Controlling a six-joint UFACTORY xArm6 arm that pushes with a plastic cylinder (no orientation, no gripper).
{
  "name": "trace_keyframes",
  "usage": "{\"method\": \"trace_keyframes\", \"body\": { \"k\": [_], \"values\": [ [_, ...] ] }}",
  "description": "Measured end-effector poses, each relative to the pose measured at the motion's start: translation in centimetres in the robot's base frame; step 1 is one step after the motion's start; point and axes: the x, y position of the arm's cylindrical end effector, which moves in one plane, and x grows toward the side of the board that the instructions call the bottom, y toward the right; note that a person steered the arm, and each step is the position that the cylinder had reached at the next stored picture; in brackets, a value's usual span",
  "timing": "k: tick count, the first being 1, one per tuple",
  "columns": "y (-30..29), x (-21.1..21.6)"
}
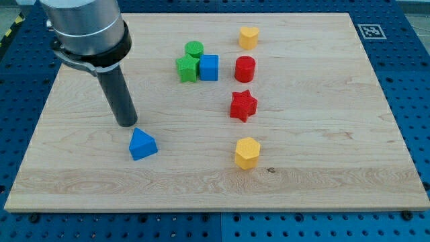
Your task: Move your arm close to the blue triangle
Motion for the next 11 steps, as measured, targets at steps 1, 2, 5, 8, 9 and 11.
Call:
{"method": "trace_keyframes", "body": {
  "k": [1,2,5,8,9,11],
  "values": [
    [-1.0,0.0],
    [-2.6,0.3],
    [-7.0,0.7],
    [-6.4,4.4],
    [-5.2,4.4],
    [-2.1,4.1]
  ]
}}
